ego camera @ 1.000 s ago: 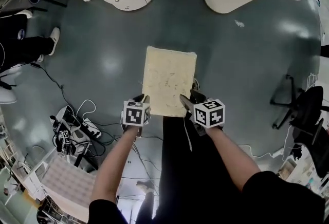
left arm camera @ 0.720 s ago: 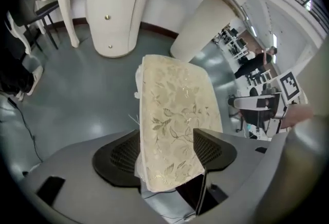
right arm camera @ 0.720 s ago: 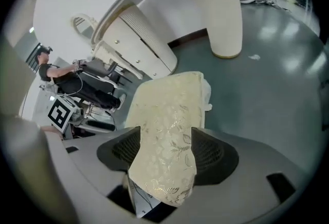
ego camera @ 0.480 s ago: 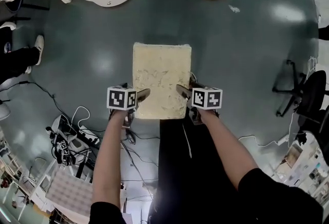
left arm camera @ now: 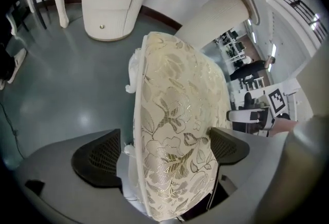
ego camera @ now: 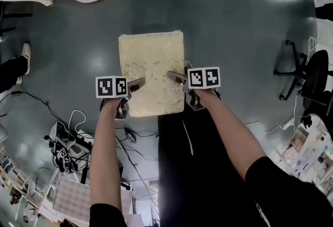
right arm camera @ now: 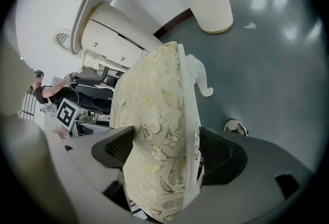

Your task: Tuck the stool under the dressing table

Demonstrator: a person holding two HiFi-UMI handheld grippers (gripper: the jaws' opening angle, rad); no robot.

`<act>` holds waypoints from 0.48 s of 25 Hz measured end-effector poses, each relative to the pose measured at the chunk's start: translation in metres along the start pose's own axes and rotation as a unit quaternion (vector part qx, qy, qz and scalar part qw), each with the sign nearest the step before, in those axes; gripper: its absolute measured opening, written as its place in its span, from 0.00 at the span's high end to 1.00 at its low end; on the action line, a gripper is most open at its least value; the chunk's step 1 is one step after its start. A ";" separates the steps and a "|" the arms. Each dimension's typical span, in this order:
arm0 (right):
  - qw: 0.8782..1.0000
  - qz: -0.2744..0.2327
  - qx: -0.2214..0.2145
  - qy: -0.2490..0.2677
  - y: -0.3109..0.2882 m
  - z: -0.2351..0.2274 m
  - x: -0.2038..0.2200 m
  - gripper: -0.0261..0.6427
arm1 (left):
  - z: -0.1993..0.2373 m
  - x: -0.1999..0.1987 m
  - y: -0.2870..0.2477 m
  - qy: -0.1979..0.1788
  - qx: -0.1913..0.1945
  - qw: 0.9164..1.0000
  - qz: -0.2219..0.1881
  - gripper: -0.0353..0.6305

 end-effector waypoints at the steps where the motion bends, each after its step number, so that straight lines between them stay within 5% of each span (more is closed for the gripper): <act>1: 1.000 0.002 -0.005 -0.004 0.001 -0.003 0.001 0.45 | 0.003 0.002 -0.001 0.010 0.012 1.000 0.000 0.14; 6: 0.998 0.010 -0.055 -0.030 -0.006 -0.011 0.000 0.43 | 0.008 0.013 -0.016 0.089 0.101 0.991 -0.016 0.12; 12: 0.999 0.005 -0.044 0.008 -0.007 -0.003 0.003 0.43 | -0.009 0.011 -0.025 0.026 0.060 0.998 0.014 0.07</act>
Point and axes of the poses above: the fingertips, and each gripper's own axes: y backward along the fingers, z to its left, x out of its underside, the point moved 10 cm from there along y, backward along the fingers, and after that the axes turned 9 degrees about -y, right-handed, at the moved point
